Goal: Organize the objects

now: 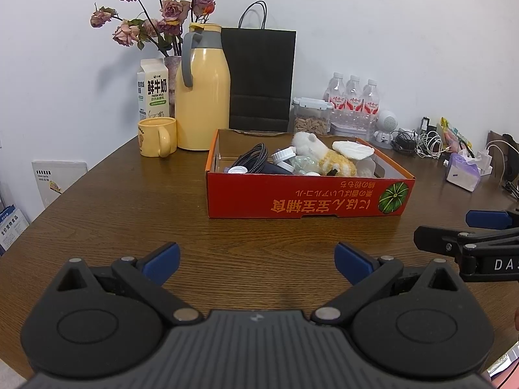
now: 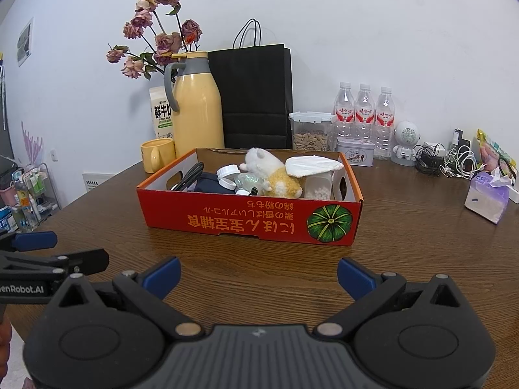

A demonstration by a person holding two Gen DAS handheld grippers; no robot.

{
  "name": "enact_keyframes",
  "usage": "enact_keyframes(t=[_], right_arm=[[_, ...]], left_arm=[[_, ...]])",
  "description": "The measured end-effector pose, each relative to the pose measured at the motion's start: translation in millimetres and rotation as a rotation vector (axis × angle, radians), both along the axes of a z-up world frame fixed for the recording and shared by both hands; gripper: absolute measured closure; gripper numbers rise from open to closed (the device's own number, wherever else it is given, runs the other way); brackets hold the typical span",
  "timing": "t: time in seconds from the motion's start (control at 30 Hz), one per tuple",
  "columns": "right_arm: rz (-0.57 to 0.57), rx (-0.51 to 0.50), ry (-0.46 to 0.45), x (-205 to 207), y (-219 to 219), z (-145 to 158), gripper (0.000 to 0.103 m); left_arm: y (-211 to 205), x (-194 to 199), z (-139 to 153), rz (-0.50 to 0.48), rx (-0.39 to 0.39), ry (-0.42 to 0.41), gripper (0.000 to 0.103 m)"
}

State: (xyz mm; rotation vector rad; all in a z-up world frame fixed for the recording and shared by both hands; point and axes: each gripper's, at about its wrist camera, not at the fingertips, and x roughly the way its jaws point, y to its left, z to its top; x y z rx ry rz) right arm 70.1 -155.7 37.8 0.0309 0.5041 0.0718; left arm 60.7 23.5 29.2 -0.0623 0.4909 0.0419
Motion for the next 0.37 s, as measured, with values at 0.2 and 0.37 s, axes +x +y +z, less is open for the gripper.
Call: enact_keyframes(t=[0.2, 0.37], right_arm=[[-0.001, 0.0, 0.0, 0.2, 0.1, 0.0, 0.0], [0.0, 0.0, 0.001, 0.5, 0.0, -0.1, 0.0]], left_arm=[[0.9, 0.6, -3.3, 0.006, 0.001, 0.003, 0.0], [1.0, 1.9, -3.2, 0.014, 0.008, 0.002, 0.0]])
